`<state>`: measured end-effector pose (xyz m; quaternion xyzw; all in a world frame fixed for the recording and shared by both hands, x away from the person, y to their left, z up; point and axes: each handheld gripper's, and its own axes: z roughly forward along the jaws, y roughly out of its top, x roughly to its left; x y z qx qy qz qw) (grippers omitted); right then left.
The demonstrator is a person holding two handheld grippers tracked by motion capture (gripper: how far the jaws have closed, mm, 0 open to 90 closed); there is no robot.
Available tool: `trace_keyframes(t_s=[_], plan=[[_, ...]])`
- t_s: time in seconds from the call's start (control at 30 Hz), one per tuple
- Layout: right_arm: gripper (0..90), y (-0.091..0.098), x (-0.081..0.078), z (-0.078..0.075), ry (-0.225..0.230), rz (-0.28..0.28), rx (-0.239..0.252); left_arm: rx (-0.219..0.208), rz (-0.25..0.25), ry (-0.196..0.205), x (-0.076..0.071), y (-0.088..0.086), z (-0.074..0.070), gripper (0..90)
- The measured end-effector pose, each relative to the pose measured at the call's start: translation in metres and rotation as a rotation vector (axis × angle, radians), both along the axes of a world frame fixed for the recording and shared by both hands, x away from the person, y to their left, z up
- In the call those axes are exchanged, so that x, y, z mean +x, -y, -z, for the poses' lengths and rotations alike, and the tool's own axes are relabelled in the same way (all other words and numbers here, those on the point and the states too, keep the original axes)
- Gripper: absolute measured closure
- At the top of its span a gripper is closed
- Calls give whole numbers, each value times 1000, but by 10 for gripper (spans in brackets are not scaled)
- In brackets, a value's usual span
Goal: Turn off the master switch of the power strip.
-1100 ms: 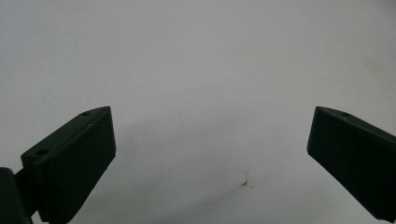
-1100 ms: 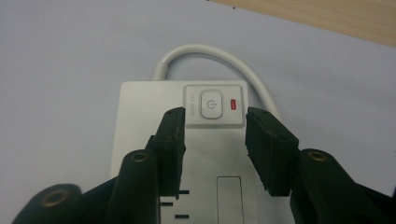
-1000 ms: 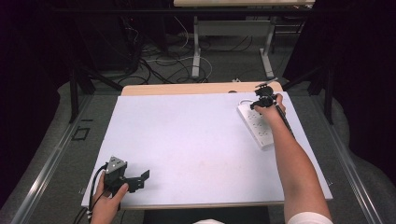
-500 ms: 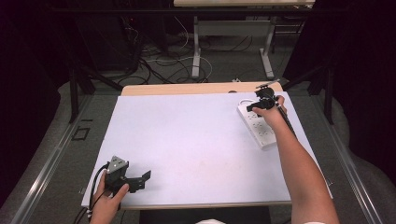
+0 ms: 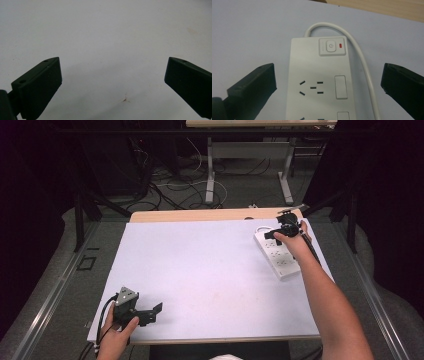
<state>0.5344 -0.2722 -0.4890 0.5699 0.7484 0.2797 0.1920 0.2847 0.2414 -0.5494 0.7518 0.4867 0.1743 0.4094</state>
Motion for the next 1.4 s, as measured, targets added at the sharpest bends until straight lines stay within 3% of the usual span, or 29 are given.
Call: trace_keyframes(t_s=[0.6,0.83,1.03,1.4], plan=[[0,-17,-27,-18,11,-69,22,-4,-1,1,0,1,0,10],[0,-24,-45,-25,27,-120,-9,-5,2,0,0,1,0,10],[0,-28,-65,-31,40,-168,3,-6,2,1,0,1,0,10],[0,-26,-97,-38,64,-210,29,-4,3,-1,0,2,0,10]])
